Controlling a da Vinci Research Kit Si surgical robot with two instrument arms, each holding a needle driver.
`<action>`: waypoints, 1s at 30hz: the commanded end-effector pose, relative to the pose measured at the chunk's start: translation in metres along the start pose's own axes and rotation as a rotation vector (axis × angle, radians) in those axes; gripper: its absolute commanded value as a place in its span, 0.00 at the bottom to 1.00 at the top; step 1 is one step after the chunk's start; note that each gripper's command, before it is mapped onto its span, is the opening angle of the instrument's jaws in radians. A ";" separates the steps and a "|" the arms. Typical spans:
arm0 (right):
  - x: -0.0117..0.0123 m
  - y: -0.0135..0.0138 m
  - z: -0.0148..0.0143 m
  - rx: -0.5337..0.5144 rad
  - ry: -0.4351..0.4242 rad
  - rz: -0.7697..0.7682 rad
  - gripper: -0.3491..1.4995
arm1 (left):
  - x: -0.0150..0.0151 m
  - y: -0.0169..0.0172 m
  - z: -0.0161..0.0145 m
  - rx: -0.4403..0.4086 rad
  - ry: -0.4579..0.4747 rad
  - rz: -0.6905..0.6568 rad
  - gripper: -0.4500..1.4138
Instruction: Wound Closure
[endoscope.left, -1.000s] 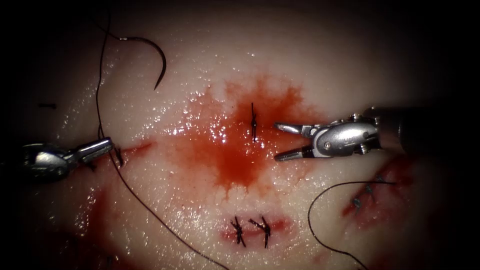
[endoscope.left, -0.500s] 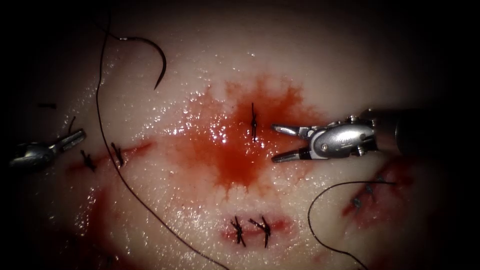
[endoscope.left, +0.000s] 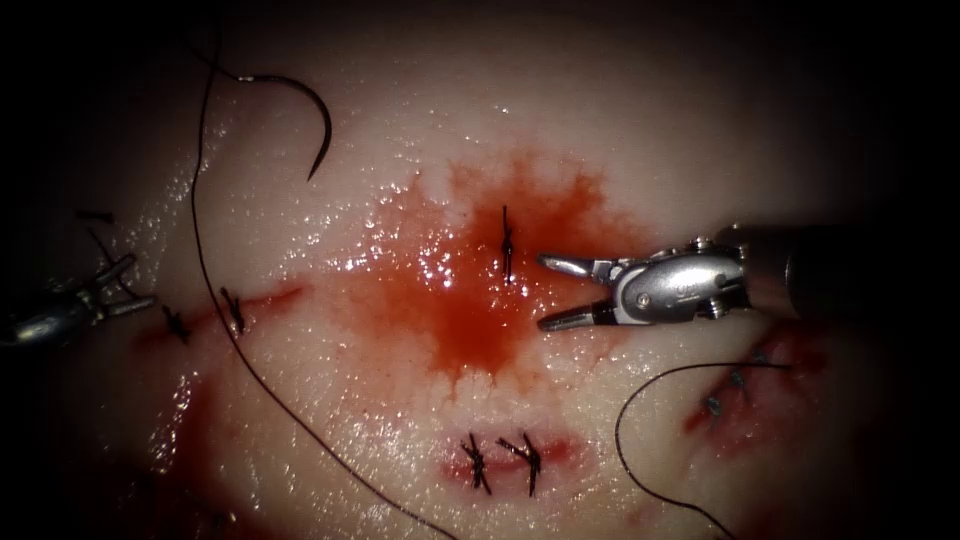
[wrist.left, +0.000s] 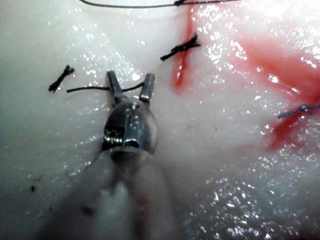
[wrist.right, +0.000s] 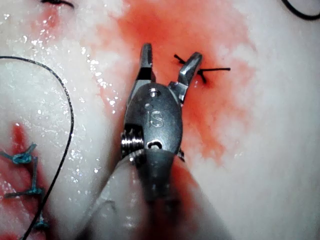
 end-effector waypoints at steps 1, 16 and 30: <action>-0.0003 -0.0004 0.0008 0.002 0.002 0.000 0.98 | -0.0001 0.0005 0.0004 -0.004 0.001 -0.002 0.54; 0.0007 0.0030 -0.0012 -0.029 -0.061 0.052 0.97 | 0.0064 0.0017 -0.0041 -0.029 0.128 -0.073 0.78; 0.0015 0.0065 -0.0069 -0.065 -0.263 0.203 0.88 | 0.0212 0.0013 0.0093 -0.126 0.325 -0.087 0.79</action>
